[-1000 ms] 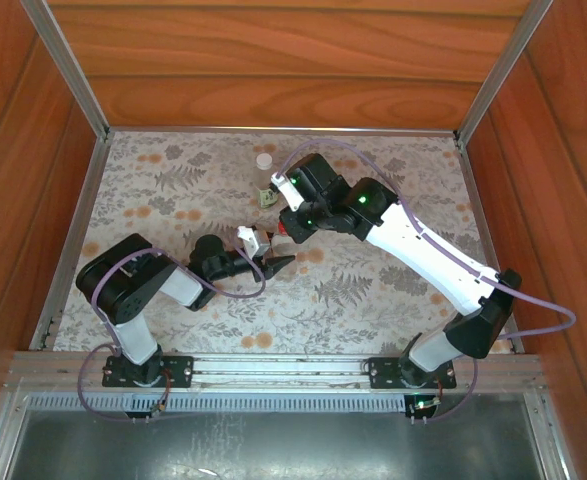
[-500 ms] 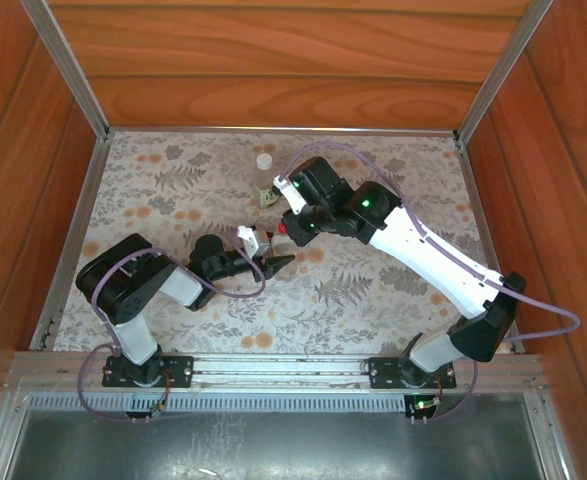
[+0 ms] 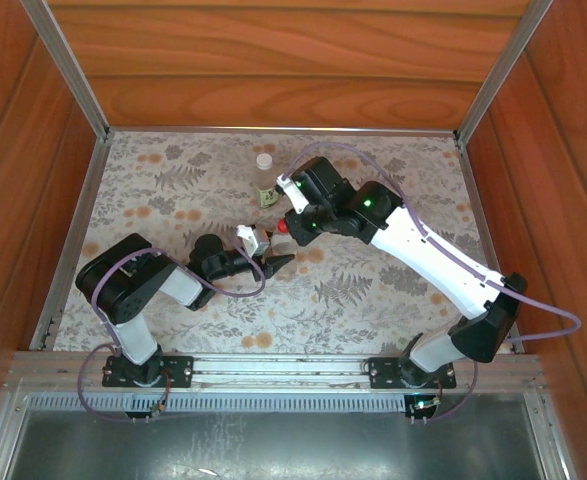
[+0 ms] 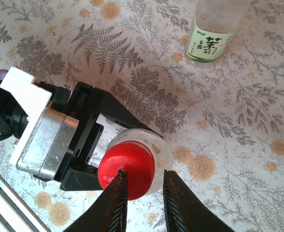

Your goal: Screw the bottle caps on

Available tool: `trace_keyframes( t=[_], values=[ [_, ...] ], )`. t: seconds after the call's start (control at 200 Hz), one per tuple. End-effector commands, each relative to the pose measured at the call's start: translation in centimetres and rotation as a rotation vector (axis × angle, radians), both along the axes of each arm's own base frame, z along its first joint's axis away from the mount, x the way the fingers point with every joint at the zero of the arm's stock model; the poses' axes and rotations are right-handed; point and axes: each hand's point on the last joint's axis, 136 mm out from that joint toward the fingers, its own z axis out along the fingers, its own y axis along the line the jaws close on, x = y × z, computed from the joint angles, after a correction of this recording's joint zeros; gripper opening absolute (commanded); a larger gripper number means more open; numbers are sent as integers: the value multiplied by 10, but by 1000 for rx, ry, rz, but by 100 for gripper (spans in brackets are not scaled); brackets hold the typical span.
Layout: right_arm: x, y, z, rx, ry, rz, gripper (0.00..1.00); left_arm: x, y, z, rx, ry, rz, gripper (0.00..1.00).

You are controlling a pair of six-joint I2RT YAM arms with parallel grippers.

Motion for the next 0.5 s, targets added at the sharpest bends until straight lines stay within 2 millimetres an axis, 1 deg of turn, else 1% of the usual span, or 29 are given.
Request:
trace_keyframes(
  t=[0.0, 0.145, 0.495],
  values=[
    [9, 1, 9, 22, -22, -28, 27, -8, 6, -49, 123, 156, -17, 60],
    [10, 4, 10, 28, -19, -25, 27, -8, 4, -49, 122, 155, -24, 60],
    [10, 6, 0, 2, 4, -11, 27, -8, 5, -50, 127, 160, -19, 60]
  ],
)
